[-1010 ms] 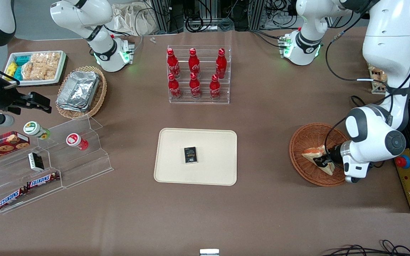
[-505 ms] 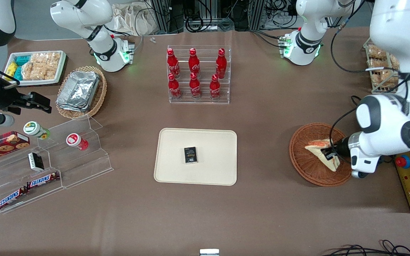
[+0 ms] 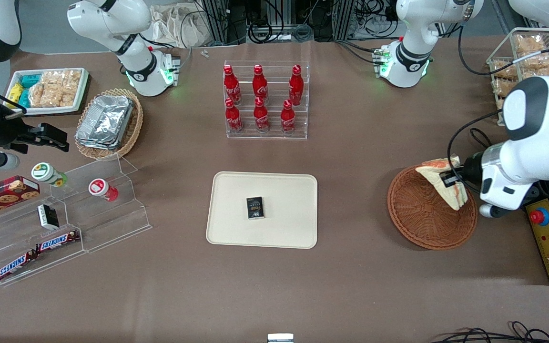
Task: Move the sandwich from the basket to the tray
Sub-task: 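Lift the sandwich with the left gripper and carry it over the cream tray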
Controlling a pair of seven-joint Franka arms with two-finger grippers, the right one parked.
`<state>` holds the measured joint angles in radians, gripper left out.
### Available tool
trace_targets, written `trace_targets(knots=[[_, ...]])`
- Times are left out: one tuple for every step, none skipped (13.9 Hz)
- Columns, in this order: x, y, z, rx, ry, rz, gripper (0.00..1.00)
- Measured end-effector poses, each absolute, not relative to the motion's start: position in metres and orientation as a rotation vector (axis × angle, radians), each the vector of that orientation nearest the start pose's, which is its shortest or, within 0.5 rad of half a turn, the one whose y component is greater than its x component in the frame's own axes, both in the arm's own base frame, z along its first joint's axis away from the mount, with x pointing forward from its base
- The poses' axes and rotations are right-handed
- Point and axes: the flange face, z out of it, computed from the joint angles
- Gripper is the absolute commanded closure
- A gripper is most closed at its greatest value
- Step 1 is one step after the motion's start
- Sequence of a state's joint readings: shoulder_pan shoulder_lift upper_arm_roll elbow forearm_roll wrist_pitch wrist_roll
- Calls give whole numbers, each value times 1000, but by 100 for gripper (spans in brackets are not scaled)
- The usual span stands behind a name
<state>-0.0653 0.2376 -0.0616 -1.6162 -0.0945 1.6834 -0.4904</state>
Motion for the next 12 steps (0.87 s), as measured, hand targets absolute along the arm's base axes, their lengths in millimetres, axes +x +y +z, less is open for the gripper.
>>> trace_targets(knots=[[608, -108, 478, -3129, -537, 291, 90], [604, -135, 481, -3143, -465, 277, 90], [600, -165, 482, -3160, -390, 256, 90], [597, -194, 480, -3178, -319, 226, 90], [593, -223, 476, -3195, -251, 193, 90], [589, -250, 468, -3207, -183, 163, 90], [585, -278, 457, -3217, -117, 143, 90], [581, -304, 442, -3224, -58, 127, 90], [578, -328, 423, -3232, -8, 109, 90], [575, -349, 404, -3242, 32, 89, 91], [573, -366, 385, -3250, 61, 73, 90], [572, -380, 364, -3260, 82, 56, 90]])
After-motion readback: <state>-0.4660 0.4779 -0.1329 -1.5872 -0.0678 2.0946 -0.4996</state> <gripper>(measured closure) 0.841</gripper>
